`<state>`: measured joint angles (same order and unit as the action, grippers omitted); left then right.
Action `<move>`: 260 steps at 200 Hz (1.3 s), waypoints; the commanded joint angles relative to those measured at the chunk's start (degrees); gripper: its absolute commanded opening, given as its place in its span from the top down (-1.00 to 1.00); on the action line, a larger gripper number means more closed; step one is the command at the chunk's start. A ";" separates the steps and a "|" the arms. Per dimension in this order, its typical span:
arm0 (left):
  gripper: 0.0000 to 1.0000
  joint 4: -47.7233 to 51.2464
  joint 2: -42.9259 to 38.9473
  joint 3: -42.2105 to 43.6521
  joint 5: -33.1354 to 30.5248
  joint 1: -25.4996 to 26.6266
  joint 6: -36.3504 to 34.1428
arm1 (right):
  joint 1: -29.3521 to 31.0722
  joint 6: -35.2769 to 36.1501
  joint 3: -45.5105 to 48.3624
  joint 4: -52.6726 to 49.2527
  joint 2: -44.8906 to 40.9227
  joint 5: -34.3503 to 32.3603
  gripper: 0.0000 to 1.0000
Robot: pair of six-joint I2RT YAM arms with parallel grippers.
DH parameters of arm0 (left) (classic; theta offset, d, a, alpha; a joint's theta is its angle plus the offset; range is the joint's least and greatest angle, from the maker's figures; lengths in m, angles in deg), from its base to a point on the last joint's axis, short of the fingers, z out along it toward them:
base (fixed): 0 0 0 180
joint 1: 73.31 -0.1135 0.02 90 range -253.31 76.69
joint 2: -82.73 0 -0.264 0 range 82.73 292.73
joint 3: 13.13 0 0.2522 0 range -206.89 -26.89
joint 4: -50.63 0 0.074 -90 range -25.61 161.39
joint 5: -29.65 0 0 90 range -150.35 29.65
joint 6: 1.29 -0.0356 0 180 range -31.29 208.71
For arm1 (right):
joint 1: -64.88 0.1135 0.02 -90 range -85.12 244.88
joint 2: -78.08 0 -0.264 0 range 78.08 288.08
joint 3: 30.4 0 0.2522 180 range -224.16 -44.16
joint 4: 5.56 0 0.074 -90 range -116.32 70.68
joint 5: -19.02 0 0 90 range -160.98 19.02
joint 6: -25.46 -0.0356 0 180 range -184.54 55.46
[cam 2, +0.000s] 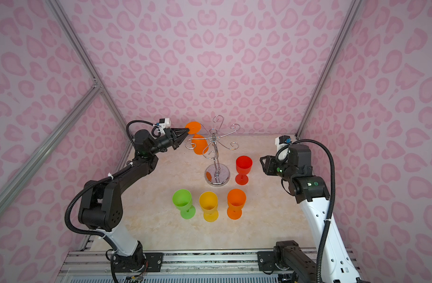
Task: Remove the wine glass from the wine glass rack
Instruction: 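Close the left gripper on the foot of the orange glass on the rack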
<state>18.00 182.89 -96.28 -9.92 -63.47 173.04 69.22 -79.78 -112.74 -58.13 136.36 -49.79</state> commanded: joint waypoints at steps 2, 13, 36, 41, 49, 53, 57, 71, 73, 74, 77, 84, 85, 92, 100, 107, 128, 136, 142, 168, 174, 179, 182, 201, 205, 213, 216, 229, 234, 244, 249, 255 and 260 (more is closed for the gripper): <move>0.68 -1.95 -0.31 0.28 0.98 -0.13 -0.83 | -0.03 -0.03 0.46 1.37 -0.01 0.25 0.06; 0.71 -1.86 -0.49 0.30 1.07 -0.18 -0.85 | -0.03 -0.04 0.57 1.45 -0.02 0.30 0.06; 0.80 -1.43 -0.99 0.69 0.86 -0.48 -0.68 | -0.03 -0.15 0.56 1.54 -0.01 0.43 0.06; 0.82 -1.30 -1.10 0.87 0.73 -0.57 -0.68 | -0.03 -0.22 0.57 1.54 -0.01 0.51 0.06; 0.84 -1.25 -1.32 0.87 0.72 -0.68 -0.68 | -0.03 -0.21 0.57 1.54 -0.01 0.51 0.06; 0.84 -1.17 -1.37 0.92 0.81 -0.77 -0.64 | -0.03 -0.21 0.58 1.54 -0.01 0.52 0.06; 0.86 -1.16 -1.37 0.84 0.89 -0.71 -0.56 | -0.03 -0.17 0.56 1.54 -0.01 0.52 0.06; 0.89 -1.23 -1.41 0.67 1.11 -0.78 -0.22 | -0.03 -0.31 0.65 1.63 -0.01 0.69 0.06; 0.89 -1.20 -1.43 0.66 1.15 -0.84 -0.18 | -0.03 -0.31 0.64 1.67 -0.01 0.69 0.06; 0.89 -1.22 -1.44 0.66 1.15 -0.81 -0.16 | -0.03 -0.31 0.68 1.70 -0.01 0.69 0.06; 0.90 -1.24 -1.52 0.59 1.23 -0.80 -0.07 | -0.03 -0.37 0.76 1.71 -0.01 0.69 0.06; 0.91 -1.24 -1.55 0.44 1.29 -0.80 0.27 | -0.03 -0.48 0.80 1.80 0.06 0.78 0.06; 0.91 -1.25 -1.55 0.37 1.31 -0.80 0.33 | -0.03 -0.44 0.81 1.85 0.07 0.78 0.06; 0.92 -1.25 -1.55 0.32 1.38 -0.79 0.62 | -0.01 -0.49 0.81 1.89 0.08 0.87 0.06; 0.93 -1.25 -1.63 0.13 1.49 -0.79 0.94 | -0.03 -0.66 0.82 2.00 0.16 1.03 0.06; 0.95 -1.25 -1.75 0.12 1.34 -0.83 1.34 | -0.03 -0.68 0.88 2.01 0.19 1.18 0.06; 0.96 -0.81 -2.24 0.05 0.82 -0.97 2.31 | 0.01 -0.82 0.84 2.08 0.25 1.40 0.06; 0.96 -0.79 -2.33 0.04 0.64 -0.99 2.85 | -0.03 -0.81 0.77 2.11 0.25 1.35 0.06; 0.96 -0.95 -2.38 0.04 0.55 -1.07 3.28 | -0.03 -0.83 0.76 2.08 0.25 1.40 0.06; 0.96 -0.92 -2.60 -0.40 0.45 -1.23 4.29 | -0.03 -0.75 0.93 2.24 0.30 1.48 0.06; 0.96 -0.74 -2.67 -0.57 0.37 -1.28 4.26 | -0.03 -0.81 0.99 2.33 0.34 1.49 0.06; 0.96 -0.64 -2.69 -0.64 0.29 -1.32 4.26 | -0.03 -0.77 0.99 2.34 0.34 1.56 0.06; 0.96 -0.60 -2.75 -0.73 0.28 -1.34 4.26 | -0.03 -0.73 0.94 2.33 0.34 1.57 0.06; 0.96 -0.29 -2.69 -1.19 0.06 -1.41 4.26 | -0.03 -0.73 0.91 2.43 0.40 1.57 0.06; 0.96 -0.28 -2.60 -1.19 0.02 -1.48 4.35 | -0.03 -0.71 0.97 2.42 0.43 1.57 0.06; 0.96 -0.28 -2.56 -1.28 -0.31 -1.41 4.51 | -0.12 -0.65 0.98 2.44 0.43 1.61 0.06; 0.97 -0.29 -2.52 -1.36 -0.38 -1.42 4.52 | -0.12 -0.62 0.94 2.42 0.43 1.65 0.06; 0.96 -0.28 -2.18 -1.67 -0.50 -1.42 4.71 | -0.12 -0.58 0.96 2.43 0.43 1.66 0.06; 0.96 -0.34 -2.04 -1.72 -0.51 -1.34 4.78 | -0.10 -0.53 0.99 2.45 0.43 1.66 0.06; 0.97 -0.37 -1.82 -1.97 -0.51 -1.25 4.87 | -0.19 -0.47 1.03 2.43 0.49 1.66 0.06; 0.96 -0.30 -1.68 -2.06 -0.51 -1.17 4.85 | -0.20 -0.47 1.00 2.44 0.52 1.74 0.06; 0.96 -0.28 -1.51 -2.23 -0.51 -1.02 4.94 | -0.21 -0.48 1.00 2.53 0.56 1.81 0.06; 0.97 -0.28 -1.39 -2.41 -0.51 -0.89 4.90 | -0.27 -0.48 0.99 2.51 0.60 1.90 0.06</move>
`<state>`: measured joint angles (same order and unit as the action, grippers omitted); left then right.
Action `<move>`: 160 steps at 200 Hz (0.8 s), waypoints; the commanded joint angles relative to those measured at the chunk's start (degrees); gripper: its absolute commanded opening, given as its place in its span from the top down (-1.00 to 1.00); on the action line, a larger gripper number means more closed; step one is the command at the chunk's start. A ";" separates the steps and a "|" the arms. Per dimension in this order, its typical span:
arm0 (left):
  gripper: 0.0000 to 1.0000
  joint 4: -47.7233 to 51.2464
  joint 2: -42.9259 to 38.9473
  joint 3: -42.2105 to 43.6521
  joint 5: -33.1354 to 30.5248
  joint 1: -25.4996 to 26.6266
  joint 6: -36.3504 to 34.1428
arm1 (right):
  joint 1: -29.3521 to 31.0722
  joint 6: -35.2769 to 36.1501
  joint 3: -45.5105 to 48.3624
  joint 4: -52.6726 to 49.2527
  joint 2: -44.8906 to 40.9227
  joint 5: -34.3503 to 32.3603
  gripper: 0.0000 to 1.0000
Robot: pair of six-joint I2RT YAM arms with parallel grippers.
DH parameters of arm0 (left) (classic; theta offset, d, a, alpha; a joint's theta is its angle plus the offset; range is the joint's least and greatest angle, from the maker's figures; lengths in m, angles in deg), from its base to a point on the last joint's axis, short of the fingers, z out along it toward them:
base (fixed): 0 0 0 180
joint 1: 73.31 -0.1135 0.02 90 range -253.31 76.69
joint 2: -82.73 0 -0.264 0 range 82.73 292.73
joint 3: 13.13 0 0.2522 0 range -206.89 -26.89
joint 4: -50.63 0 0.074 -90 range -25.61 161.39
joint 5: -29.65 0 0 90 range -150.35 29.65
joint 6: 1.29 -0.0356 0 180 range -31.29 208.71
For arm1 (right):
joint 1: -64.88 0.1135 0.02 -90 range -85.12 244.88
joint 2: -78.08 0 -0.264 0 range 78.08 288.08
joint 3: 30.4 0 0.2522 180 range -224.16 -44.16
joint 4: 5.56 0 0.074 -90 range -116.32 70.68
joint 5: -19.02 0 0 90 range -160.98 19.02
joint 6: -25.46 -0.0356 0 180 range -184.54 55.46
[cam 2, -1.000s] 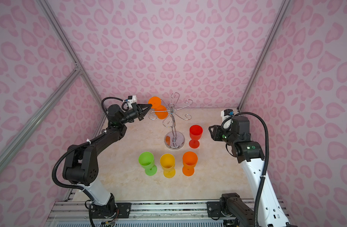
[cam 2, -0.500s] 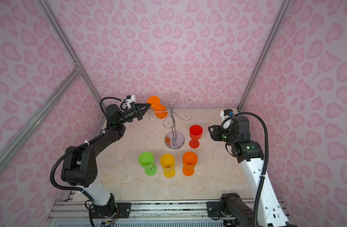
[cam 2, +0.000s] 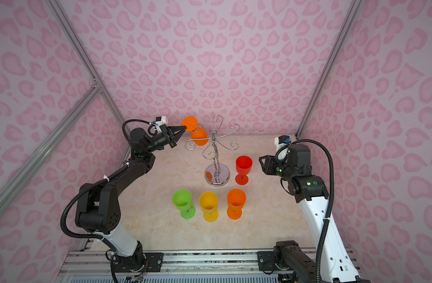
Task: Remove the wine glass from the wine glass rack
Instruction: 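Close the left gripper on the foot of the orange glass on the rack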
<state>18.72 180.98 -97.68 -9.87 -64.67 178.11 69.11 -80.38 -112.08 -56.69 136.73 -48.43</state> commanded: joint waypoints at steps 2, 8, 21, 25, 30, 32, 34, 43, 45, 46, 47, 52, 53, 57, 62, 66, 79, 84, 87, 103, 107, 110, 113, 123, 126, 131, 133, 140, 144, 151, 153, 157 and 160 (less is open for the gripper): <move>0.96 -0.96 0.57 -1.17 -0.56 0.38 -0.17 | -0.18 0.11 0.33 1.07 0.23 0.56 0.06; 0.96 -0.85 0.83 -1.44 -0.48 0.56 -0.15 | -0.22 0.11 0.40 1.15 0.32 0.61 0.06; 0.96 -0.74 1.31 -2.27 -0.25 1.05 -0.18 | -0.27 0.04 0.46 1.39 0.41 0.72 0.06; 0.97 -0.67 1.55 -2.63 -0.16 1.18 -0.15 | -0.23 0.06 0.49 1.38 0.39 0.82 0.06; 0.97 -0.67 1.81 -2.97 -0.05 1.43 -0.18 | -0.27 0.02 0.45 1.42 0.49 0.83 0.06; 0.96 -0.65 1.88 -3.11 -0.04 1.48 -0.13 | -0.27 0.08 0.45 1.42 0.50 0.83 0.06; 0.96 -0.65 1.92 -3.22 -0.03 1.53 -0.11 | -0.27 0.03 0.47 1.48 0.50 0.83 0.06; 0.97 -0.56 2.35 -3.72 0.06 1.87 -0.11 | -0.27 0.02 0.53 1.51 0.58 0.92 0.06; 0.97 -0.56 2.44 -3.83 0.06 1.94 -0.11 | -0.27 0.04 0.58 1.51 0.59 0.92 0.06; 0.96 -0.56 2.45 -3.83 0.10 1.92 -0.11 | -0.27 0.03 0.54 1.51 0.59 0.92 0.06; 0.96 -0.56 2.46 -3.88 0.08 1.96 -0.11 | -0.27 0.02 0.57 1.51 0.59 0.92 0.06; 0.97 -0.56 2.63 -4.08 0.08 2.14 -0.11 | -0.27 0.06 0.56 1.51 0.51 0.92 0.06; 0.96 -0.56 2.68 -4.09 0.07 2.15 -0.11 | -0.23 0.08 0.62 1.51 0.50 0.92 0.06; 0.96 -0.52 2.77 -4.16 0.09 2.19 -0.11 | -0.35 0.05 0.67 1.51 0.50 0.92 0.06; 0.97 -0.47 2.88 -4.21 0.14 2.32 -0.11 | -0.36 -0.04 0.73 1.51 0.43 0.92 0.06; 0.97 -0.47 2.90 -4.27 0.07 2.38 -0.09 | -0.36 -0.03 0.76 1.51 0.41 0.92 0.06; 0.96 -0.47 2.99 -4.10 0.14 2.50 -0.11 | -0.33 0.02 0.91 1.42 0.25 0.83 0.06; 0.96 -0.47 2.99 -3.93 0.15 2.56 -0.11 | -0.40 0.02 0.97 1.46 0.23 0.83 0.06; 0.97 -0.47 2.99 -3.84 0.15 2.62 -0.11 | -0.44 0.02 1.06 1.42 0.23 0.83 0.06; 0.97 -0.47 2.78 -3.41 0.41 2.77 -0.28 | -0.46 0.03 1.15 1.48 0.15 0.79 0.06; 0.97 -0.43 2.67 -3.19 0.45 2.79 -0.34 | -0.47 0.07 1.21 1.50 0.15 0.83 0.06; 0.96 -0.39 2.56 -3.13 0.54 2.82 -0.43 | -0.45 0.03 1.21 1.50 0.21 0.90 0.06; 0.96 -0.26 2.49 -3.05 0.58 2.91 -0.50 | -0.46 0.04 1.27 1.51 0.23 0.92 0.06; 0.97 0.33 2.23 -3.04 0.99 2.93 -1.04 | -0.50 -0.07 1.26 1.59 0.32 1.01 0.06; 0.97 0.50 2.14 -3.09 1.10 2.96 -1.21 | -0.57 -0.07 1.36 1.66 0.32 1.01 0.06; 0.96 0.92 1.91 -3.05 1.20 2.95 -1.60 | -0.62 -0.04 1.37 1.68 0.32 1.09 0.06; 0.97 1.15 1.86 -3.05 1.27 2.95 -1.78 | -0.62 -0.06 1.38 1.75 0.32 1.10 0.06; 0.97 2.25 1.63 -3.26 1.54 2.95 -2.51 | -0.56 -0.10 1.42 1.77 0.32 1.17 0.06; 0.97 2.96 1.47 -3.38 1.63 2.96 -2.88 | -0.62 -0.17 1.40 1.77 0.40 1.18 0.06; 0.96 4.34 1.28 -3.65 1.73 2.96 -3.60 | -0.55 -0.25 1.38 1.86 0.41 1.26 0.06; 0.97 4.75 1.25 -3.83 1.79 2.91 -3.82 | -0.56 -0.23 1.43 1.86 0.41 1.27 0.06; 0.97 5.54 1.16 -4.07 1.81 2.90 -4.30 | -0.58 -0.29 1.33 1.86 0.41 1.27 0.06; 0.96 6.09 1.07 -4.25 1.89 2.91 -4.51 | -0.62 -0.31 1.31 1.86 0.41 1.27 0.06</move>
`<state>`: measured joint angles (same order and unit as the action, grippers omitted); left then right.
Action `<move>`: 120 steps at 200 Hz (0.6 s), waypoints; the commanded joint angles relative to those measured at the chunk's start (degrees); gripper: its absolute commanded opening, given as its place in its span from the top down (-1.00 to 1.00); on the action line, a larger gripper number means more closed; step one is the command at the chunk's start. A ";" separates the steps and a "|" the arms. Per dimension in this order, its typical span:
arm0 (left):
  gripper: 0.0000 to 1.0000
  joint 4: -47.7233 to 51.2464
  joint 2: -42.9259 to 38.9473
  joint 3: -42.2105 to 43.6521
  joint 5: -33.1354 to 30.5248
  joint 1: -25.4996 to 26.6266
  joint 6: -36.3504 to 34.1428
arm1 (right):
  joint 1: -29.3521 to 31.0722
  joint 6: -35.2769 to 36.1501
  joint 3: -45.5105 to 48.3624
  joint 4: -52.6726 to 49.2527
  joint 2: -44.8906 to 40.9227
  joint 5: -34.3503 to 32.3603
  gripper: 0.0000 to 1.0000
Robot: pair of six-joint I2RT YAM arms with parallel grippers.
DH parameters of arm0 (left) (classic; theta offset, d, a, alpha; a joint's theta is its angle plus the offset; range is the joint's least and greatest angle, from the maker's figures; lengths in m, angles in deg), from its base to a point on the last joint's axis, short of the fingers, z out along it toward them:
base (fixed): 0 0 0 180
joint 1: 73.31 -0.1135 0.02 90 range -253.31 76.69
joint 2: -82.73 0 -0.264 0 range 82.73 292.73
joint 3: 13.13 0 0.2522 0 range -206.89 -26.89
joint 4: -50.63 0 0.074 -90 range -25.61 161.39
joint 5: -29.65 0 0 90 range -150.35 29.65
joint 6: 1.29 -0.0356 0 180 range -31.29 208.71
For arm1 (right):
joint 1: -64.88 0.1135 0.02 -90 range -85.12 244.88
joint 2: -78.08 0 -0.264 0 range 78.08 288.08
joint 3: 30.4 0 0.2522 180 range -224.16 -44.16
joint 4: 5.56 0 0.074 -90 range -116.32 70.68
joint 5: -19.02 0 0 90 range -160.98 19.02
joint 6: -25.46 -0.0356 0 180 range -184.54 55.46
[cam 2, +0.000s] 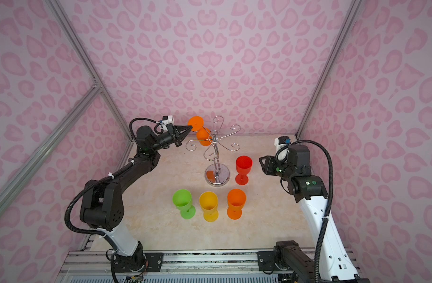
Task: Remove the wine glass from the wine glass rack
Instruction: 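Close the left gripper on the foot of the orange glass on the rack, then slide the orange glass off its hook with the left gripper, away from the rack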
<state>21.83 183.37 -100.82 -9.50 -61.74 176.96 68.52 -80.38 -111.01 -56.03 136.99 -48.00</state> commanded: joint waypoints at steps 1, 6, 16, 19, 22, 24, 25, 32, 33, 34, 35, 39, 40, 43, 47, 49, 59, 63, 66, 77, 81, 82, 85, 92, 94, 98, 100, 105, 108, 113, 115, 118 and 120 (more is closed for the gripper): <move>0.96 3.09 -1.32 -1.20 1.53 -0.04 -3.44 | -0.03 -0.28 0.28 1.20 0.15 0.84 0.06; 0.97 4.15 -1.47 -1.59 1.62 0.00 -3.94 | -0.01 -0.30 0.28 1.20 0.15 0.84 0.06; 0.97 6.12 -1.87 -2.23 1.71 -0.01 -4.92 | 0.00 -0.42 0.32 1.22 0.15 0.84 0.06; 0.97 6.79 -2.00 -2.45 1.71 0.02 -5.26 | 0.05 -0.50 0.34 1.28 0.07 0.84 0.06; 0.96 7.51 -2.13 -2.63 1.71 0.02 -5.68 | -0.03 -0.51 0.40 1.23 0.06 0.84 0.06; 0.97 7.92 -2.30 -2.73 1.71 0.03 -6.04 | -0.03 -0.51 0.40 1.27 0.06 0.84 0.06; 0.97 8.19 -2.34 -2.77 1.66 0.03 -6.19 | -0.03 -0.47 0.40 1.28 0.06 0.84 0.06; 0.97 10.38 -2.82 -2.81 1.54 0.01 -7.54 | 0.03 -0.59 0.48 1.20 -0.02 0.79 0.06; 0.97 10.57 -2.86 -2.80 1.54 0.02 -7.77 | 0.00 -0.59 0.49 1.20 -0.02 0.77 0.06; 0.97 10.97 -2.88 -2.80 1.49 -0.02 -8.02 | 0.02 -0.55 0.49 1.20 -0.03 0.80 0.06; 0.96 11.34 -2.98 -2.80 1.47 -0.04 -8.23 | -0.01 -0.58 0.49 1.20 -0.03 0.82 0.06; 0.97 12.79 -3.27 -3.63 1.30 0.00 -9.22 | -0.01 -0.60 0.51 1.24 -0.05 0.83 0.06; 0.97 13.09 -3.35 -4.09 1.28 0.02 -9.44 | 0.02 -0.60 0.50 1.22 -0.04 0.84 0.06; 0.97 14.13 -3.49 -4.63 1.15 -0.04 -10.08 | -0.02 -0.59 0.50 1.20 -0.11 0.84 0.06; 0.97 15.32 -3.72 -4.97 1.05 0.02 -10.89 | -0.03 -0.60 0.49 1.16 -0.12 0.84 0.06; 0.96 16.02 -3.77 -5.08 1.02 0.03 -11.32 | -0.04 -0.56 0.49 1.15 -0.12 0.84 0.06; 0.96 18.88 -4.25 -5.75 0.75 0.03 -13.03 | -0.01 -0.51 0.59 1.12 -0.20 0.75 0.06; 0.96 19.90 -4.37 -6.06 0.62 -0.02 -13.59 | -0.03 -0.48 0.58 1.11 -0.21 0.77 0.06; 0.96 20.62 -4.44 -6.24 0.51 0.02 -14.01 | -0.04 -0.51 0.62 1.11 -0.21 0.75 0.06; 0.96 22.41 -4.79 -6.66 0.22 0.09 -14.96 | -0.01 -0.59 0.69 1.24 -0.20 0.79 0.06; 0.96 22.77 -4.82 -6.74 0.19 0.10 -15.17 | -0.03 -0.60 0.67 1.29 -0.12 0.83 0.06; 0.96 22.87 -4.87 -6.79 0.16 0.11 -15.19 | -0.03 -0.60 0.67 1.29 -0.12 0.84 0.06; 0.96 23.14 -4.85 -6.91 0.13 0.06 -15.35 | -0.04 -0.59 0.67 1.33 -0.12 0.91 0.06; 0.96 23.89 -5.09 -7.09 0.04 0.04 -15.74 | -0.04 -0.65 0.79 1.42 -0.20 0.99 0.06; 0.97 24.21 -5.10 -7.17 0.00 0.08 -15.92 | -0.04 -0.66 0.81 1.45 -0.16 1.01 0.06; 0.96 24.78 -5.16 -7.34 0.00 0.09 -16.18 | 0.01 -0.68 0.84 1.46 -0.15 1.01 0.06; 0.96 25.09 -5.23 -7.43 -0.08 0.09 -16.42 | 0.00 -0.64 0.87 1.46 -0.24 1.01 0.06; 0.97 25.83 -5.21 -7.58 -0.18 0.11 -16.88 | -0.01 -0.76 0.84 1.51 -0.20 1.01 0.06; 0.96 26.27 -5.35 -7.70 -0.22 0.12 -17.14 | 0.01 -0.67 0.92 1.55 -0.20 1.01 0.06; 0.97 26.83 -5.42 -7.80 -0.29 0.16 -17.47 | 0.02 -0.76 0.98 1.55 -0.21 1.01 0.06; 0.97 27.03 -5.42 -7.80 -0.31 0.17 -17.58 | 0.00 -0.77 1.01 1.55 -0.21 1.01 0.06; 0.96 27.35 -5.53 -7.88 -0.31 0.18 -17.79 | -0.03 -0.78 1.02 1.55 -0.25 1.01 0.06; 0.96 27.47 -5.58 -7.89 -0.31 0.20 -17.88 | 0.01 -0.75 1.02 1.55 -0.28 1.01 0.06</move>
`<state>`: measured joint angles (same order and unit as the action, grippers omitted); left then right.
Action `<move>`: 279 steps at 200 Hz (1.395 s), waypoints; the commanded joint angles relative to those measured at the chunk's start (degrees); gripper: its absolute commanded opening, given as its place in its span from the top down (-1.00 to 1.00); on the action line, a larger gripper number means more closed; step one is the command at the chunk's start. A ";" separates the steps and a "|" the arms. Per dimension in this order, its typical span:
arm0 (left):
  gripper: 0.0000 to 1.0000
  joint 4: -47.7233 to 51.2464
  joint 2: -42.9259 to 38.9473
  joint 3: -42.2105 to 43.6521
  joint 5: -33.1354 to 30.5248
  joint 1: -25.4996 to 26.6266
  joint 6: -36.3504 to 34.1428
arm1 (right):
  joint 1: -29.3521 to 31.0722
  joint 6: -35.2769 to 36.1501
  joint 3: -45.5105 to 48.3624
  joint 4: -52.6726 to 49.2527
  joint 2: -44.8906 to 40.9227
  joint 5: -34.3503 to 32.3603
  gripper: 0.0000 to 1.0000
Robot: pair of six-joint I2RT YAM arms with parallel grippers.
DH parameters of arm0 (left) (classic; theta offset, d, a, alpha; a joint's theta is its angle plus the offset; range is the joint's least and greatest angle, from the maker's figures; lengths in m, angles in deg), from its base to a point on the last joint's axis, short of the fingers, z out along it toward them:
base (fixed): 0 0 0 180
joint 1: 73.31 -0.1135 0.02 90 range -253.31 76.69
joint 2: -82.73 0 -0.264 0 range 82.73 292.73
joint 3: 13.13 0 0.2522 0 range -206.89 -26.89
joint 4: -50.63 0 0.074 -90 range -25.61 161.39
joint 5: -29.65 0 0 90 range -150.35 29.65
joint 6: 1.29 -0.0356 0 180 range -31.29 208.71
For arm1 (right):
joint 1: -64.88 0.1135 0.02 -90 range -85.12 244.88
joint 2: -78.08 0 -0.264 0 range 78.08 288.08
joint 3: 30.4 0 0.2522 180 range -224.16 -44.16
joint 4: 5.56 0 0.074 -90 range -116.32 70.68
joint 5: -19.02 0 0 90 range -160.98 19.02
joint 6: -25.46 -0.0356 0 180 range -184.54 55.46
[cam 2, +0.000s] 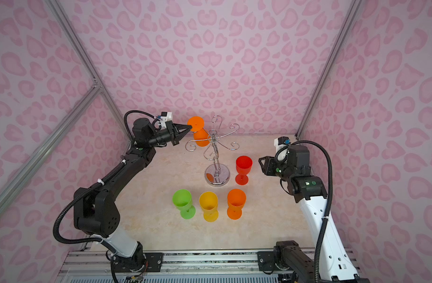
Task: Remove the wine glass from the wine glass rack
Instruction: 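Slide the orange glass off its hook with the left gripper, away from the rack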
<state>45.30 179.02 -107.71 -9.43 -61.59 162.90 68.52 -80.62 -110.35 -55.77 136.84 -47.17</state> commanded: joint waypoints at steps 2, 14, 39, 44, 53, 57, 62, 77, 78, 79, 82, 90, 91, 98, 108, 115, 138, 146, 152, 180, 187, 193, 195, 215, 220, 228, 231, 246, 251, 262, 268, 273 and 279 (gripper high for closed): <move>0.96 4.18 -1.27 -1.01 -0.44 0.05 -3.98 | 0.02 -0.53 0.36 1.29 -0.14 0.18 0.06; 0.96 4.74 -1.54 -0.88 -0.47 0.08 -4.30 | 0.01 -0.51 0.47 1.36 -0.14 0.18 0.06; 0.96 6.22 -2.34 -0.53 -0.68 0.34 -5.08 | 0.01 -0.54 0.73 1.54 -0.14 0.26 0.06; 0.96 6.49 -2.49 -0.48 -0.73 0.38 -5.30 | -0.02 -0.49 0.73 1.55 -0.05 0.24 0.06; 0.96 6.88 -2.75 -0.35 -0.73 0.41 -5.53 | -0.04 -0.53 0.79 1.63 0.01 0.35 0.06; 0.97 7.10 -2.86 -0.31 -0.72 0.45 -5.63 | -0.02 -0.55 0.81 1.64 0.04 0.36 0.07; 0.97 7.43 -2.95 -0.39 -0.73 0.43 -5.87 | -0.04 -0.60 0.87 1.72 0.02 0.36 0.06; 0.96 7.82 -3.29 -0.22 -0.70 0.54 -6.17 | -0.03 -0.62 1.02 1.89 0.05 0.44 0.07; 0.97 7.83 -3.30 -0.22 -0.72 0.56 -6.21 | -0.04 -0.62 1.05 1.90 0.04 0.44 0.07; 0.97 7.84 -3.30 -0.22 -0.72 0.52 -6.23 | -0.04 -0.58 1.06 1.90 0.08 0.40 0.06; 0.96 7.84 -3.35 -0.14 -0.73 0.56 -6.25 | -0.04 -0.60 1.13 1.91 0.02 0.44 0.06; 0.97 7.84 -3.60 -0.04 -0.65 0.49 -6.28 | -0.01 -0.63 1.09 1.99 0.11 0.53 0.06; 0.97 7.84 -3.63 0.00 -0.64 0.49 -6.26 | -0.02 -0.63 1.12 1.99 0.07 0.53 0.06; 0.96 7.84 -3.79 0.04 -0.56 0.53 -6.34 | 0.03 -0.60 1.15 1.93 0.04 0.53 0.06; 0.97 7.84 -4.05 0.20 -0.42 0.53 -6.34 | 0.02 -0.62 1.17 1.91 0.04 0.45 0.07; 0.97 7.84 -4.31 0.34 -0.36 0.57 -6.34 | -0.03 -0.62 1.10 1.82 0.04 0.44 0.07; 0.97 7.84 -5.39 1.29 -0.29 0.57 -6.34 | -0.12 -0.40 1.03 1.64 -0.13 0.36 0.06; 0.97 7.84 -5.79 1.68 -0.13 0.55 -6.34 | -0.09 -0.44 0.99 1.64 -0.05 0.30 0.06; 0.97 7.84 -6.04 1.87 -0.03 0.53 -6.35 | -0.11 -0.40 1.02 1.73 -0.05 0.35 0.07; 0.97 7.84 -7.55 3.06 0.10 0.46 -6.71 | -0.11 -0.56 0.95 1.97 0.21 0.71 0.07; 0.96 7.84 -8.03 3.37 -0.01 0.38 -6.69 | -0.08 -0.62 1.04 2.04 0.21 0.69 0.07; 0.96 7.84 -8.49 3.38 -0.10 0.34 -6.70 | -0.13 -0.62 0.99 2.08 0.21 0.69 0.07; 0.96 7.84 -8.55 3.38 -0.11 0.32 -6.69 | -0.17 -0.62 0.98 2.08 0.21 0.70 0.07; 0.97 7.84 -9.93 5.97 -0.20 -0.14 -6.68 | -0.19 -0.41 1.03 1.91 0.21 0.78 0.07; 0.97 8.68 -10.31 6.44 -0.29 -0.27 -6.62 | -0.20 -0.40 0.90 1.91 0.21 0.80 0.06; 0.97 9.56 -11.03 7.05 -0.46 -0.54 -6.66 | -0.21 -0.34 0.93 1.91 0.21 0.79 0.06; 0.97 9.58 -11.20 7.36 -0.53 -0.70 -6.62 | -0.21 -0.36 0.90 1.91 0.15 0.79 0.07; 0.97 9.53 -12.42 8.91 -0.55 -1.47 -6.57 | -0.15 -0.36 0.97 1.91 0.12 0.88 0.07; 0.97 9.51 -12.68 9.48 -0.55 -1.72 -6.41 | -0.21 -0.31 0.99 1.88 0.12 0.88 0.06; 0.97 9.24 -13.75 10.80 -0.31 -2.29 -6.24 | -0.25 -0.31 0.99 1.92 0.17 0.88 0.06; 0.97 9.12 -14.27 11.51 -0.21 -2.64 -6.17 | -0.29 -0.36 1.10 1.91 0.13 0.88 0.07; 0.96 9.07 -14.77 12.20 -0.12 -2.95 -6.08 | -0.25 -0.36 1.14 1.91 0.12 0.88 0.07; 0.96 9.10 -15.59 12.99 -0.03 -3.35 -6.09 | -0.24 -0.34 1.17 1.91 0.05 0.88 0.07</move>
<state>55.51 165.92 -96.74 -10.24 -63.92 157.13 68.30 -81.05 -109.50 -55.20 136.93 -46.71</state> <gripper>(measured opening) 0.068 0.467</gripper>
